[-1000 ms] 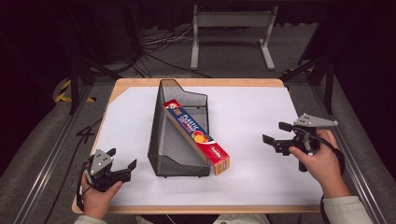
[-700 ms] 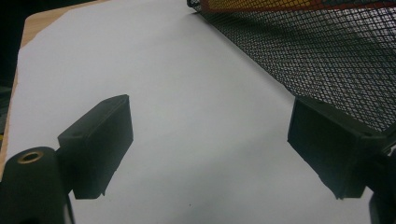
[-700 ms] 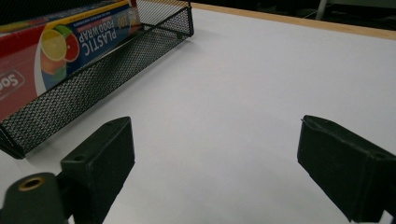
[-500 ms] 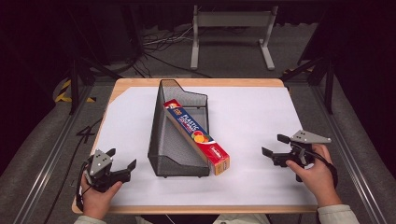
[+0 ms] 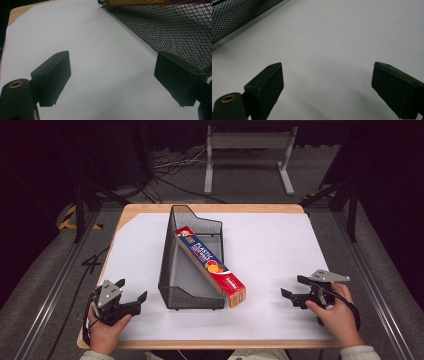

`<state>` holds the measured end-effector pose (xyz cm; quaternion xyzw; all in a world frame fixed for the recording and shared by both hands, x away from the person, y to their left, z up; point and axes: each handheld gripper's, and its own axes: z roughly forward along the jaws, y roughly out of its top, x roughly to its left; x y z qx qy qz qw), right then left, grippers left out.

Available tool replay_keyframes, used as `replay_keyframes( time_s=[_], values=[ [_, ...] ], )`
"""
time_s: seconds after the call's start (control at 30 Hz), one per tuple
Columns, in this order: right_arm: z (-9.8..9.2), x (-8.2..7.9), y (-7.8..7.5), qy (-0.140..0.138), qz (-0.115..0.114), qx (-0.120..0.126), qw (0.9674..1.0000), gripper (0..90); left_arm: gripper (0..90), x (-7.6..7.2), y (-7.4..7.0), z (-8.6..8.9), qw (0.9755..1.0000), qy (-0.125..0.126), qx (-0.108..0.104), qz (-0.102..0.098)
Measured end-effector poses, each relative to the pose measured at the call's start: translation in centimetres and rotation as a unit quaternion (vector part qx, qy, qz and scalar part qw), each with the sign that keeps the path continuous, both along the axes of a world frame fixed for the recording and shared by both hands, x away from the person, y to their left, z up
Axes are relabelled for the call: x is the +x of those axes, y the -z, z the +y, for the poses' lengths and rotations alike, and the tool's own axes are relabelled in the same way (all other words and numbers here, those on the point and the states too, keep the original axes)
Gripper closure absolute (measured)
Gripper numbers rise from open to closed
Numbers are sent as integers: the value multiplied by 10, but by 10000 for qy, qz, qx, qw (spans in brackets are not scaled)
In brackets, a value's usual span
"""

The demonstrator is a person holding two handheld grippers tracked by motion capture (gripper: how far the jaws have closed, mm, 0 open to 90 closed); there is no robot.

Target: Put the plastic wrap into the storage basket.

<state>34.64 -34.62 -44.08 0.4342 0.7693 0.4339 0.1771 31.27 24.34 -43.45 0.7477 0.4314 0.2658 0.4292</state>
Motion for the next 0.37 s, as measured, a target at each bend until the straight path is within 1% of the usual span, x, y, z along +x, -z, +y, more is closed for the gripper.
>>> replay_keyframes(
  time_s=[0.1, 0.37],
  values=[
    [-1, -1, 1, -31, -39, 33, 10000, 108, 146, 0, 0, 0, 10000, 13, -10, -4],
    [0, -3, 1, -79, -110, -3, 9999, 101, 146, 0, 0, -1, 10000, 25, -2, -23]
  ],
)
